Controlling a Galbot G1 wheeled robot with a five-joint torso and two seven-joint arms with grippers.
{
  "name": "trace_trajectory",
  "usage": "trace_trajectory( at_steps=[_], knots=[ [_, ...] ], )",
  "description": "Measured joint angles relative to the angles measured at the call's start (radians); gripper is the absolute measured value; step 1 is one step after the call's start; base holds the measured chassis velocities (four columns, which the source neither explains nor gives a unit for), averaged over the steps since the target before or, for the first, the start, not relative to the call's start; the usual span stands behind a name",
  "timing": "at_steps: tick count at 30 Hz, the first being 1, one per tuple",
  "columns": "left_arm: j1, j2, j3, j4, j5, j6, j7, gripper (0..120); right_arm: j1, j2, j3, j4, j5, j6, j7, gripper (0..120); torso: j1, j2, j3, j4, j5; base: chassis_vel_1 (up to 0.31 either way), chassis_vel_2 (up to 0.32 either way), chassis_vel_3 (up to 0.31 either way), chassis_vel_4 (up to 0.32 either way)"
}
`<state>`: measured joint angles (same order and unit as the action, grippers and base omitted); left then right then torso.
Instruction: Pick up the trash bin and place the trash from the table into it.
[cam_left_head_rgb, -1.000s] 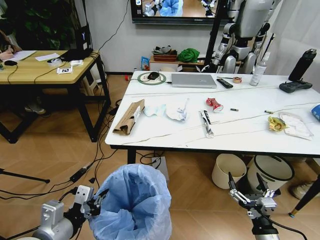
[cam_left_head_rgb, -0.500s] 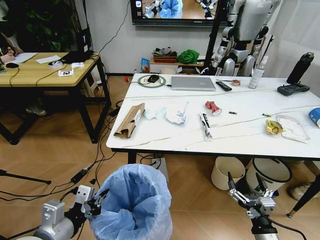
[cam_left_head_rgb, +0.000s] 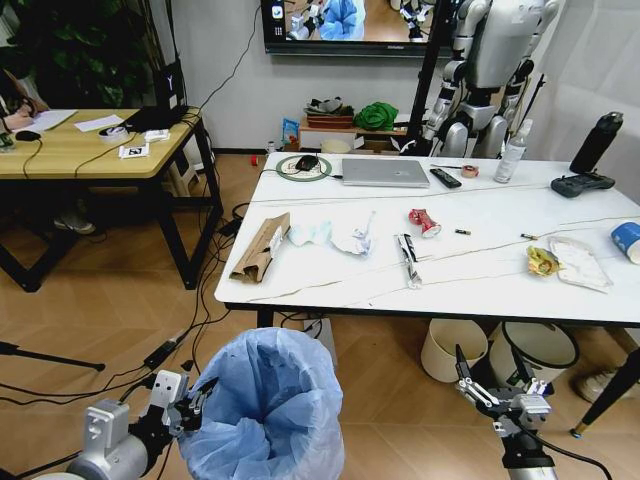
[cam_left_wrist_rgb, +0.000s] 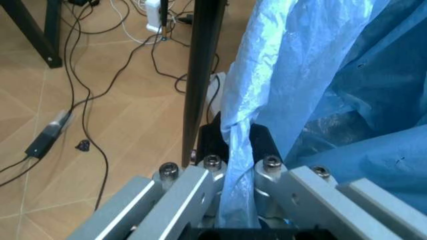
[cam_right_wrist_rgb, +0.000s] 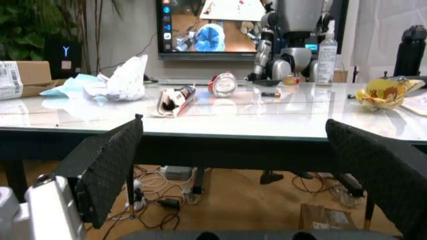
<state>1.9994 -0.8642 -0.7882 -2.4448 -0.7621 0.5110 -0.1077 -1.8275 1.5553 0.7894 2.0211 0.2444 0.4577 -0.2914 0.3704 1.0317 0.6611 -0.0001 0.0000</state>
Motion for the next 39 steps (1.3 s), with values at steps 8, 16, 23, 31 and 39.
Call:
trace_trajectory(
  at_steps=[8, 16, 23, 31, 39],
  knots=[
    [0.0, 0.0, 0.0, 0.001, 0.001, 0.0, 0.001, 0, 0.001, 0.001, 0.0, -0.003, 0.0, 0.001, 0.0, 100, 0.017, 0.039, 0.022, 0.0, 0.0, 0.0, 0.0, 0.0, 0.0],
    [-0.001, -0.002, 0.002, 0.001, 0.003, 0.001, 0.001, 0, 0.001, 0.002, -0.001, -0.003, 0.0, 0.002, 0.0, 100, 0.036, 0.081, 0.045, 0.0, 0.0, 0.0, 0.0, 0.0, 0.0],
    [0.0, -0.003, 0.002, 0.001, 0.003, 0.001, 0.001, 0, 0.0, 0.002, -0.001, -0.001, 0.0, 0.002, 0.0, 100, 0.052, 0.118, 0.067, 0.0, 0.0, 0.0, 0.0, 0.0, 0.0],
    [0.0, -0.005, 0.002, -0.001, 0.006, 0.001, 0.001, 0, -0.001, 0.002, 0.0, 0.001, 0.0, 0.004, 0.0, 100, 0.069, 0.155, 0.086, 0.0, 0.0, 0.0, 0.0, 0.0, 0.0],
    [0.002, -0.007, 0.002, -0.003, 0.009, 0.001, 0.002, 0, -0.002, 0.002, 0.001, 0.004, 0.0, 0.005, 0.0, 100, 0.086, 0.194, 0.108, 0.0, 0.0, 0.0, 0.0, 0.0, 0.0]
  ],
)
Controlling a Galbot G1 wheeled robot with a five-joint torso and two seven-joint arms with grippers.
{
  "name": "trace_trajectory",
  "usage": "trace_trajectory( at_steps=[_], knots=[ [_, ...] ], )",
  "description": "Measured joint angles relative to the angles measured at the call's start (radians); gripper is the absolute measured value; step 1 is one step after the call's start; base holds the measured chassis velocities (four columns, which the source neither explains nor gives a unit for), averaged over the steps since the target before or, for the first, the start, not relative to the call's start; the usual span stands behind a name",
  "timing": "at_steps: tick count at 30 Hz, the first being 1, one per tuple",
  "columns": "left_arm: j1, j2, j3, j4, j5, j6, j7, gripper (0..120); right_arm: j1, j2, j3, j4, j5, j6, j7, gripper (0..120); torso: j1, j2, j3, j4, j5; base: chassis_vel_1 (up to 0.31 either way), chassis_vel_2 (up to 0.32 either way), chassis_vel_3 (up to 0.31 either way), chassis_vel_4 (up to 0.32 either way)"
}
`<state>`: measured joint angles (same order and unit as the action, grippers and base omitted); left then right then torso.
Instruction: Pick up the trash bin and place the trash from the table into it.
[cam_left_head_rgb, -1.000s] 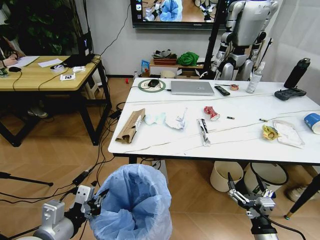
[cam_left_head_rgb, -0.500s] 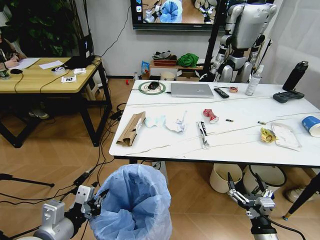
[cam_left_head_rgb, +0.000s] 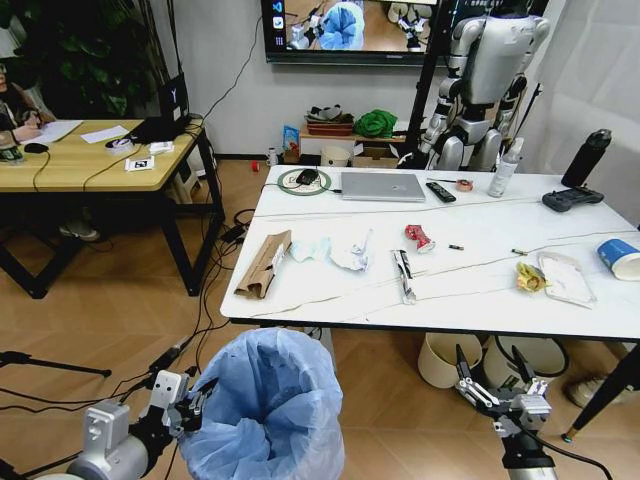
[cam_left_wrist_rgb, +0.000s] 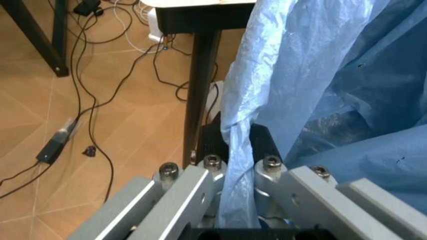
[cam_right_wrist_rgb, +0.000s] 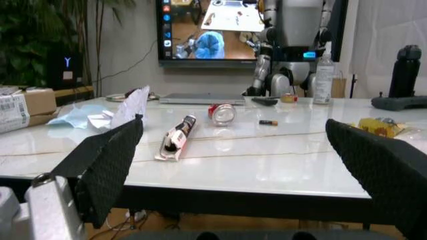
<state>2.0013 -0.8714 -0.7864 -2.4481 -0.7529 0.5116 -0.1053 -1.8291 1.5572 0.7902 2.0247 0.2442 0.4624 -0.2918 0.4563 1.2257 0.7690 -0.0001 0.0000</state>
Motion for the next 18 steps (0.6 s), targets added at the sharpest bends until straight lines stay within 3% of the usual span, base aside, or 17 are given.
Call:
trace_trajectory(
  at_steps=[9, 18],
  knots=[
    [0.001, -0.004, 0.0, -0.001, 0.023, -0.029, 0.022, 0, -0.002, 0.0, 0.002, 0.002, 0.001, 0.001, 0.0, 100, 0.024, 0.053, 0.028, 0.0, 0.0, 0.0, 0.0, 0.0, 0.0],
    [-0.001, -0.009, 0.003, 0.001, 0.048, -0.049, 0.026, 0, -0.004, -0.001, 0.002, 0.006, 0.001, 0.002, 0.0, 100, 0.027, 0.059, 0.031, 0.0, 0.0, 0.0, 0.0, 0.0, 0.0]
  ],
)
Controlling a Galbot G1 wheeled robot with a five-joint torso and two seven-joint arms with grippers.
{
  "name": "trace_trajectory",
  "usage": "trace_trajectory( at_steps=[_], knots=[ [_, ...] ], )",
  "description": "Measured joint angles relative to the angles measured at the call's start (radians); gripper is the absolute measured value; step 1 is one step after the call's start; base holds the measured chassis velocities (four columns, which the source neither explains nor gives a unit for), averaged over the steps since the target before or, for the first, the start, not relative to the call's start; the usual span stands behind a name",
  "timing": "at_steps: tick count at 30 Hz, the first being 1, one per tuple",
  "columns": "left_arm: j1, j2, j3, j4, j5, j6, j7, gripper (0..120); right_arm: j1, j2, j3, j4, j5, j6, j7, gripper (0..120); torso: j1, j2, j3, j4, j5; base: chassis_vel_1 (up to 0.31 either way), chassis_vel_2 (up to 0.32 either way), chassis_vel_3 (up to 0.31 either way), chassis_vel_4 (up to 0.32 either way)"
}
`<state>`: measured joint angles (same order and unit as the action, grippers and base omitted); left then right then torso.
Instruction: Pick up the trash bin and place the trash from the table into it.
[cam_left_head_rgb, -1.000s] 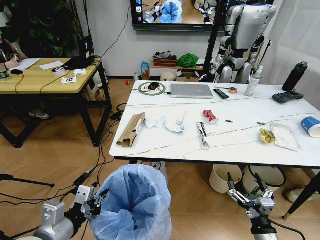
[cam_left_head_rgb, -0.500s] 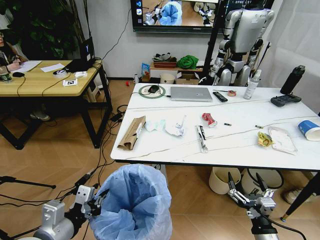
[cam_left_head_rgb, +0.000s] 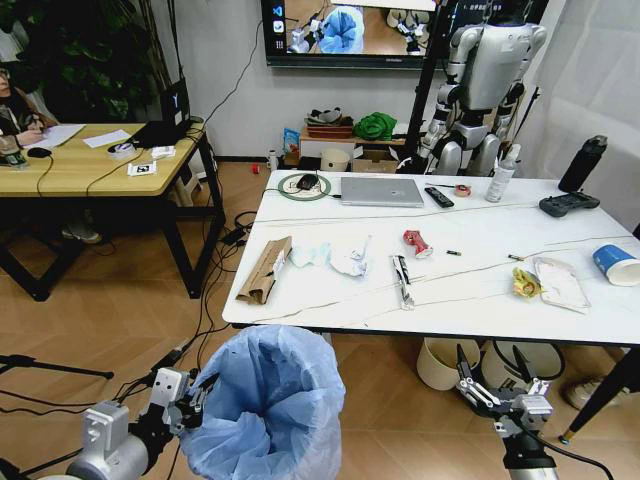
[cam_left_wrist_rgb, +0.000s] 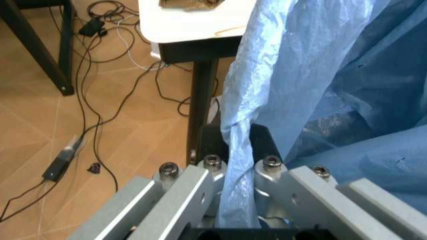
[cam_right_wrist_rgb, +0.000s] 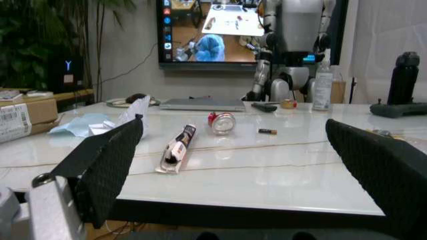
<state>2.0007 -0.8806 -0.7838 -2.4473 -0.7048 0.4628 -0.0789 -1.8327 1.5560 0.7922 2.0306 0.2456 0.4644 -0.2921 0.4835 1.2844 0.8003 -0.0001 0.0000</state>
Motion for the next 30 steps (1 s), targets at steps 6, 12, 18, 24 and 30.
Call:
trace_trajectory(
  at_steps=[6, 12, 18, 24, 30],
  knots=[
    [0.0, -0.002, 0.0, 0.004, 0.01, -0.002, -0.001, 0, -0.002, -0.001, 0.0, 0.005, 0.001, 0.0, 0.0, 100, -0.001, -0.002, -0.001, 0.0, 0.0, 0.0, 0.0, 0.0, 0.0],
    [-0.001, -0.013, 0.001, 0.002, 0.013, 0.012, 0.0, 0, -0.015, -0.019, 0.0, 0.057, 0.019, -0.028, 0.011, 100, -0.002, -0.006, -0.003, -0.0001, 0.0001, 0.0, 0.0, 0.0, 0.0],
    [0.016, -0.042, -0.007, -0.021, -0.01, 0.051, -0.018, 0, -0.01, -0.13, -0.018, 0.132, 0.116, -0.122, 0.077, 100, -0.004, -0.009, -0.005, 0.0, 0.0002, 0.0, 0.0, 0.0, 0.0],
    [0.056, -0.089, -0.017, -0.044, -0.017, 0.073, -0.04, 0, 0.015, -0.22, -0.061, 0.147, 0.153, -0.182, 0.189, 100, -0.005, -0.01, -0.006, 0.0, 0.0003, 0.0, 0.0, 0.0, 0.0],
    [0.098, -0.137, -0.033, -0.053, -0.013, 0.08, -0.066, 0, 0.076, -0.31, -0.109, 0.144, 0.196, -0.247, 0.274, 100, -0.005, -0.012, -0.007, -0.0002, 0.0002, 0.0, 0.0, 0.0, 0.0]
  ],
)
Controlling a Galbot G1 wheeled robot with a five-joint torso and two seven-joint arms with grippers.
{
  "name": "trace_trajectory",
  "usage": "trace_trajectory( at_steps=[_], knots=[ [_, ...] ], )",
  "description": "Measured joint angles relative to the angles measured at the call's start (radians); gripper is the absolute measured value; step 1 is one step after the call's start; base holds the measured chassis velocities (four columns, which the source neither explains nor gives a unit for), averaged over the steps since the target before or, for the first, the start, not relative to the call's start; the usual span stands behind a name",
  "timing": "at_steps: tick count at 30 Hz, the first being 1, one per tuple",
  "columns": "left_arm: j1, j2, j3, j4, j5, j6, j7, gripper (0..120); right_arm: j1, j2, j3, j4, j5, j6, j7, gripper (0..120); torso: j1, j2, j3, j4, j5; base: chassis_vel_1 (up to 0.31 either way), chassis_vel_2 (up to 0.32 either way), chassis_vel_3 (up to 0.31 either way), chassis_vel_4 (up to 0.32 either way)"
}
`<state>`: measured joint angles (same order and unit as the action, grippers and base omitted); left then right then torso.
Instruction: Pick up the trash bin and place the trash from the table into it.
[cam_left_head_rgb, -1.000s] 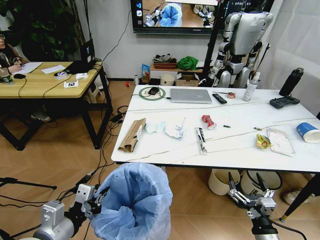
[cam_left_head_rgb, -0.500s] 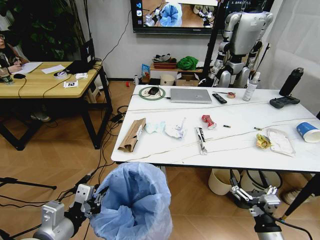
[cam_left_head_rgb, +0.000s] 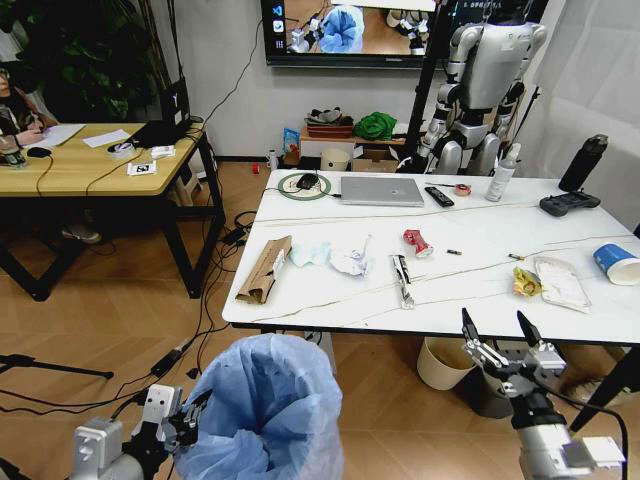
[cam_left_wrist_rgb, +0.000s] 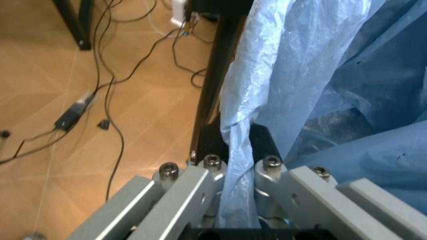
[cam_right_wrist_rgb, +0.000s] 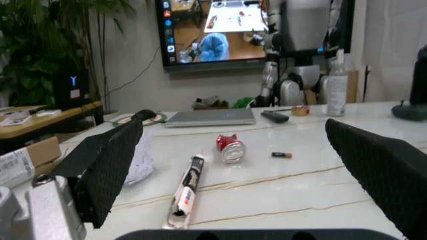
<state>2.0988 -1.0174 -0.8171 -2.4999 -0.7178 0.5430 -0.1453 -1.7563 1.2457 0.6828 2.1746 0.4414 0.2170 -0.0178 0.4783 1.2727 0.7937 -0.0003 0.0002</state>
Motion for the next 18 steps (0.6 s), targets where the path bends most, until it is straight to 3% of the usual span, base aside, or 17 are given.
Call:
trace_trajectory(
  at_steps=[7, 18],
  knots=[
    [0.032, -0.071, -0.008, 0.0, 0.023, -0.02, 0.002, 0, 0.154, -0.12, -0.066, -0.034, 0.122, -0.19, 0.068, 100, 0.0, -0.001, -0.001, 0.0004, 0.0, 0.0, 0.0, 0.0, 0.0],
    [0.042, -0.137, -0.002, -0.001, 0.069, -0.04, -0.018, 0, 0.285, -0.196, -0.122, -0.137, 0.209, -0.295, 0.074, 100, -0.001, -0.002, -0.001, 0.0003, 0.0, 0.0, 0.0, 0.0, 0.0]
  ],
)
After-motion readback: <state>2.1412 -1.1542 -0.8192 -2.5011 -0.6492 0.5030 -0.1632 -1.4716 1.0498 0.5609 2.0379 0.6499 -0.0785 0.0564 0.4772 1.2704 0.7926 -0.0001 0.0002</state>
